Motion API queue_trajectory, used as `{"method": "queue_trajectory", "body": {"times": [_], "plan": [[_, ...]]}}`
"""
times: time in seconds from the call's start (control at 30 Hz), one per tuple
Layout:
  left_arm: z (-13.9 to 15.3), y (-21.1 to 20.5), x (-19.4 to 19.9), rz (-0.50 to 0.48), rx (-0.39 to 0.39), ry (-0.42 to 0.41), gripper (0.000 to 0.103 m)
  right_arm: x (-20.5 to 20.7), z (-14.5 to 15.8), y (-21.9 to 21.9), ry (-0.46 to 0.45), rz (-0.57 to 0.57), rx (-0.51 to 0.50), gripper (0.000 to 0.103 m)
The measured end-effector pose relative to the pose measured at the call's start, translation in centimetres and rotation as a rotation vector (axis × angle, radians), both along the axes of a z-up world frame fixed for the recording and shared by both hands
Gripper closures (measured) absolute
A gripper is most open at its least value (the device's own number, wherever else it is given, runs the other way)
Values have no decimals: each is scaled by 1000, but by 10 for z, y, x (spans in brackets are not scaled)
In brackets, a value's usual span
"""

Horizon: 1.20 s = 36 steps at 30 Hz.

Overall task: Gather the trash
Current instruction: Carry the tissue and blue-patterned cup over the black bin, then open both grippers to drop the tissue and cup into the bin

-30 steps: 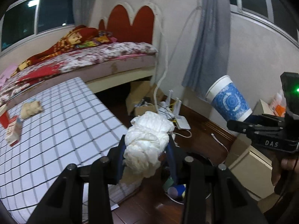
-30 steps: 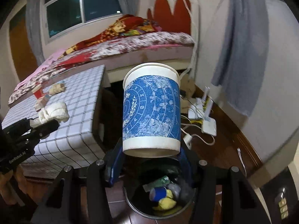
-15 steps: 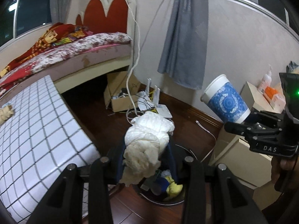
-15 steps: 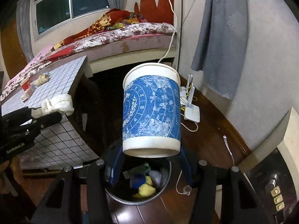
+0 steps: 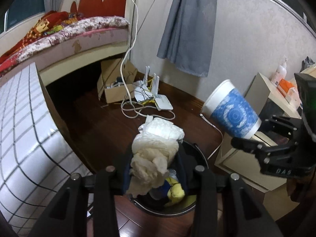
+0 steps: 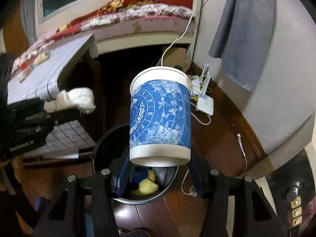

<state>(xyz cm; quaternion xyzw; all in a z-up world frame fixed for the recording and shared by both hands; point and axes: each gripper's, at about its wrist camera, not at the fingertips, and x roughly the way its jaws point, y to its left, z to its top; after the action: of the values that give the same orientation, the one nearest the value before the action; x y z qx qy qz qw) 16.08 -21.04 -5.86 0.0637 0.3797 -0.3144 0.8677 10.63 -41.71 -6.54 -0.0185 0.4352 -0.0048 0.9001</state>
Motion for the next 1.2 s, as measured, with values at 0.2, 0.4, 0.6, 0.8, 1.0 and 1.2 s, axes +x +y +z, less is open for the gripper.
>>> {"method": "queue_trajectory", "body": {"times": [0.2,0.4,0.6,0.8,1.0,1.2], "plan": [[-21,-5,9,-20,20,44,62,14,-27,11,75,51,-25,47],[-41,-8,17,-46,32,95,62,27,-55,15,155,71,-44,47],[-59,-16,21,-87,31,150,52,43,-84,20,259,109,-31,46],[-74,-7,30,15,78,173,1,51,-107,12,318,63,-135,1],[-72,4,32,69,105,128,1,51,-102,1,313,21,-139,1],[-67,9,29,75,114,105,1,47,-96,5,308,18,-150,1]]}}
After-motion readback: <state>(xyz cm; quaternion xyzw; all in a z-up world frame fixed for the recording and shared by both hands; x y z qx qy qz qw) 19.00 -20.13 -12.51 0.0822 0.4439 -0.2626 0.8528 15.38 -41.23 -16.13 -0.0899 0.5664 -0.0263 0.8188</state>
